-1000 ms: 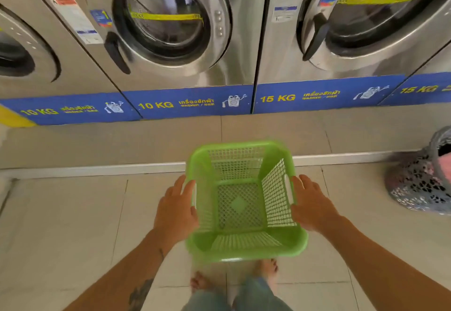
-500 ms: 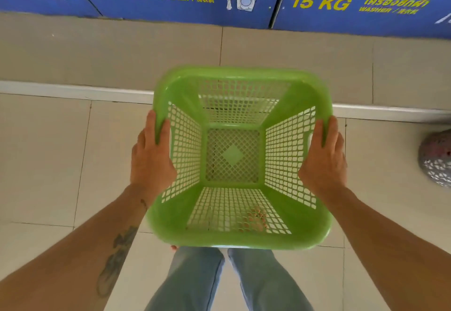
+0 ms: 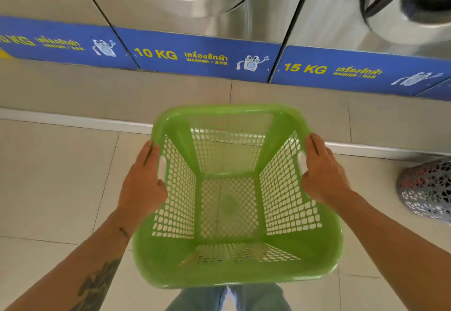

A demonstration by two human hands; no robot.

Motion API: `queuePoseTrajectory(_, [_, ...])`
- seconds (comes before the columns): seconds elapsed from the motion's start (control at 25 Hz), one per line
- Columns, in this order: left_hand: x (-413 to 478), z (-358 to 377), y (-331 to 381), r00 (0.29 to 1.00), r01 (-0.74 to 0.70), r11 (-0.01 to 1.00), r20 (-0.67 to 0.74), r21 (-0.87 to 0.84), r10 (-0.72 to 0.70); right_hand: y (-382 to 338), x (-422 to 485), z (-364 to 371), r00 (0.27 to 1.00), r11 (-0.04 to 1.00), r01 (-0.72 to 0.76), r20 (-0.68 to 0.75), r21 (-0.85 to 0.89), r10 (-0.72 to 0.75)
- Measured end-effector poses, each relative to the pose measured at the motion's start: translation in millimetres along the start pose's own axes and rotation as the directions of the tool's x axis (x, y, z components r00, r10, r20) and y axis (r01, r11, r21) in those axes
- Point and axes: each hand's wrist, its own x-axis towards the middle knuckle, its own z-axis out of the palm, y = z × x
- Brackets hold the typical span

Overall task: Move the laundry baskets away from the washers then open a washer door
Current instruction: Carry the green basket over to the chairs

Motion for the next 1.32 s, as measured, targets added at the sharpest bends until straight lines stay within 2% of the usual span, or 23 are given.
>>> queuePoseTrajectory(0.32, [-113.3, -159.9, -19.9, 0.958, 0.192, 0.981, -0.21, -0.032, -0.195, -115.9, -46.7, -133.1, 0.967, 0.965, 0.254, 0.022, -0.067, -0.253])
queuePoseTrajectory(0.44, [-176.8, -198.2, -17.9, 0.894, 0.297, 0.952, -0.33, -0.068, -0.303, -153.8, -58.4, -174.2, 0.909, 0.905, 0.417, 0.03, -0.088, -0.416])
queuePoseTrajectory(0.52, [-225.6, -212.0, -18.0, 0.842, 0.383, 0.918, -0.372, -0.098, -0.391, -181.0, -67.0, -198.1, 0.842, 0.835, 0.539, 0.037, -0.115, -0.538])
queuePoseTrajectory(0.6, [-281.1, -223.4, -16.5, 0.745, 0.483, 0.862, -0.444, -0.156, -0.498, -215.2, -84.0, -215.5, 0.741, 0.729, 0.667, 0.04, -0.155, -0.67])
queuePoseTrajectory(0.68, [-319.4, -227.1, -16.0, 0.696, 0.521, 0.835, -0.477, -0.178, -0.536, -244.5, -97.5, -223.5, 0.688, 0.674, 0.72, 0.04, -0.164, -0.725])
queuePoseTrajectory(0.88, [-469.0, -233.4, -22.7, 0.448, 0.679, 0.669, -0.552, -0.302, -0.703, -335.1, -182.6, -216.6, 0.407, 0.383, 0.901, 0.092, -0.203, -0.909])
queuePoseTrajectory(1.0, [-569.8, -227.2, -33.3, 0.27, 0.762, 0.534, -0.569, -0.368, -0.777, -385.9, -260.1, -197.2, 0.245, 0.22, 0.957, 0.121, -0.191, -0.962])
queuePoseTrajectory(1.16, [-714.9, -209.0, -43.4, 0.117, 0.814, 0.415, -0.584, -0.407, -0.803, -440.8, -390.0, -165.2, 0.083, 0.06, 0.986, 0.147, -0.154, -0.986])
queuePoseTrajectory(1.32, [-855.2, -196.7, -49.0, -0.037, 0.832, 0.3, -0.587, -0.466, -0.809, -480.1, -521.8, -121.8, -0.033, -0.047, 0.995, 0.164, -0.084, -0.986])
